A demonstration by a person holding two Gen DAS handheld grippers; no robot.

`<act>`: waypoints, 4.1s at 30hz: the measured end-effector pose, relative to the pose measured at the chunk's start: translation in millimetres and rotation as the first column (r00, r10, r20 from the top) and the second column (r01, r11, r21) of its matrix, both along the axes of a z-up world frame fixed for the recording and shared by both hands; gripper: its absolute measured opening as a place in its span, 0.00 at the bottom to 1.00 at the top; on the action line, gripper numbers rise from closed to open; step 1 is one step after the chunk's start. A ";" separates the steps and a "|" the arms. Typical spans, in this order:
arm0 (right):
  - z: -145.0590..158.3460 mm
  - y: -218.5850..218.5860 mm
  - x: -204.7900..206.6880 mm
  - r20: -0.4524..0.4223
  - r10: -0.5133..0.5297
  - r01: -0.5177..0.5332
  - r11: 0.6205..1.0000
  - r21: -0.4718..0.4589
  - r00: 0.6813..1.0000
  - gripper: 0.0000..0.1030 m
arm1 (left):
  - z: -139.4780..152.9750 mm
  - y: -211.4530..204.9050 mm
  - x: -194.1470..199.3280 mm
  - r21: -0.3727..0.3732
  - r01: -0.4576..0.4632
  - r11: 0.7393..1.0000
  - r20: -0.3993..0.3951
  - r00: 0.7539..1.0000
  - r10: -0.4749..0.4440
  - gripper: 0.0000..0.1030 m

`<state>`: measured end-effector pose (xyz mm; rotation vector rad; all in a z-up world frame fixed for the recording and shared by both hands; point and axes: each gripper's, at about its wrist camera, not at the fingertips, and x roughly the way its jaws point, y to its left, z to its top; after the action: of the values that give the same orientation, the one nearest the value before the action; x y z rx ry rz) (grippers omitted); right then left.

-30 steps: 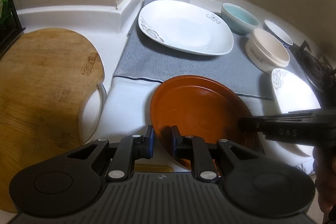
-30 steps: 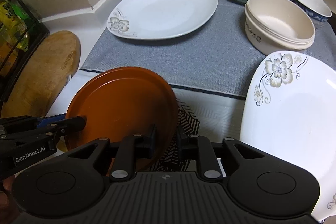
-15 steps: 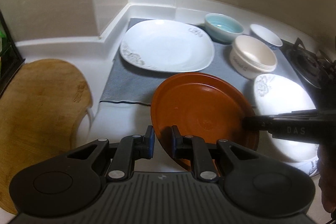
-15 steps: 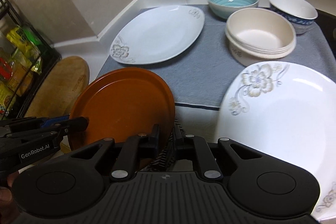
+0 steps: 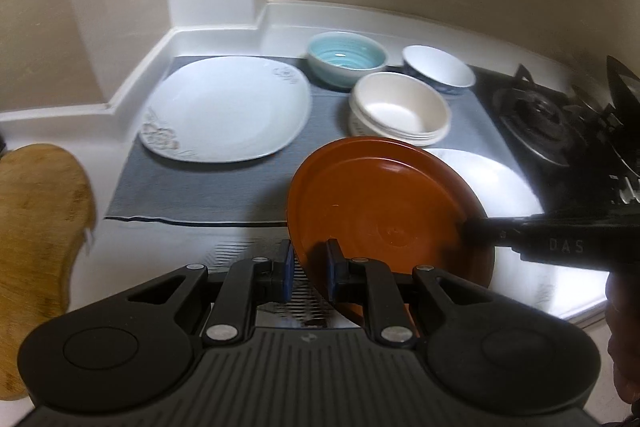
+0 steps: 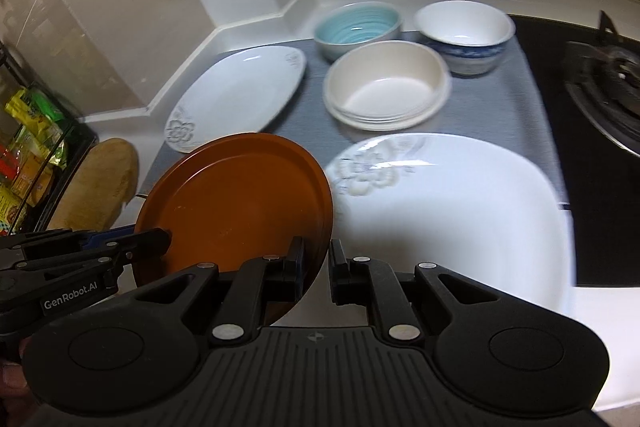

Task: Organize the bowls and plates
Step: 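Lower the orange plate onto the white square plate, open left tool, then move the left tool to the white oval plate and grasp its rim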

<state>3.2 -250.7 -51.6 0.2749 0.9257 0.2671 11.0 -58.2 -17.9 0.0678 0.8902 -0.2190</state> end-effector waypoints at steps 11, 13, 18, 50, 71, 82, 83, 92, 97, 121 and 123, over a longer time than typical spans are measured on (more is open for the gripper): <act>-4.6 -61.0 -17.6 -0.018 -0.051 0.051 0.999 0.009 0.999 0.13 | -11.0 -64.4 -3.6 0.004 0.036 0.999 -0.018 0.999 -0.036 0.17; -8.3 -69.5 -19.0 -0.020 -0.058 0.058 0.998 0.008 0.998 0.13 | -16.3 -73.6 -2.9 0.007 0.044 0.999 -0.021 0.999 -0.044 0.17; -20.4 -89.0 -20.5 -0.035 -0.079 0.078 0.997 -0.003 0.996 0.13 | -29.3 -91.9 0.2 0.002 0.059 0.998 -0.033 0.998 -0.059 0.17; -44.4 -91.5 9.1 -0.132 0.016 -0.031 0.993 -0.116 0.991 0.15 | -66.9 -110.3 23.0 0.073 0.031 0.997 -0.111 0.994 -0.023 0.21; -20.7 -76.5 -27.7 0.003 -0.047 0.047 0.996 -0.079 0.999 0.16 | -26.9 -13.9 -15.2 -0.045 -0.157 0.987 0.022 0.987 0.158 0.13; 24.1 -23.9 -3.9 0.063 -0.107 0.112 0.990 -0.082 0.992 0.18 | -32.2 98.0 41.7 -0.245 -0.305 0.920 0.013 0.948 0.317 0.13; 29.0 -17.6 -1.7 0.067 -0.106 0.112 0.990 -0.083 0.992 0.18 | -34.5 107.5 47.5 -0.260 -0.314 0.913 0.016 0.944 0.329 0.13; 56.8 11.3 -4.0 0.079 -0.175 0.186 0.968 -0.165 0.981 0.18 | -56.5 157.7 104.1 -0.409 -0.351 0.842 0.011 0.921 0.389 0.20; 60.9 21.7 -11.1 0.058 -0.205 0.213 0.957 -0.198 0.977 0.18 | -69.5 169.6 129.3 -0.436 -0.405 0.804 -0.045 0.902 0.430 0.29; 63.7 95.4 28.1 0.029 -0.100 0.104 0.974 -0.201 0.995 0.18 | -85.0 191.1 78.8 -0.417 -0.297 0.859 -0.153 0.954 0.256 0.20; 58.9 104.3 35.3 0.024 -0.094 0.097 0.978 -0.183 0.995 0.18 | -82.2 195.1 63.0 -0.400 -0.286 0.871 -0.165 0.957 0.239 0.22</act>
<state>38.5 -146.5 7.2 0.1458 0.9131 0.0940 74.0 136.9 -100.0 -0.4725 0.9351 -0.1558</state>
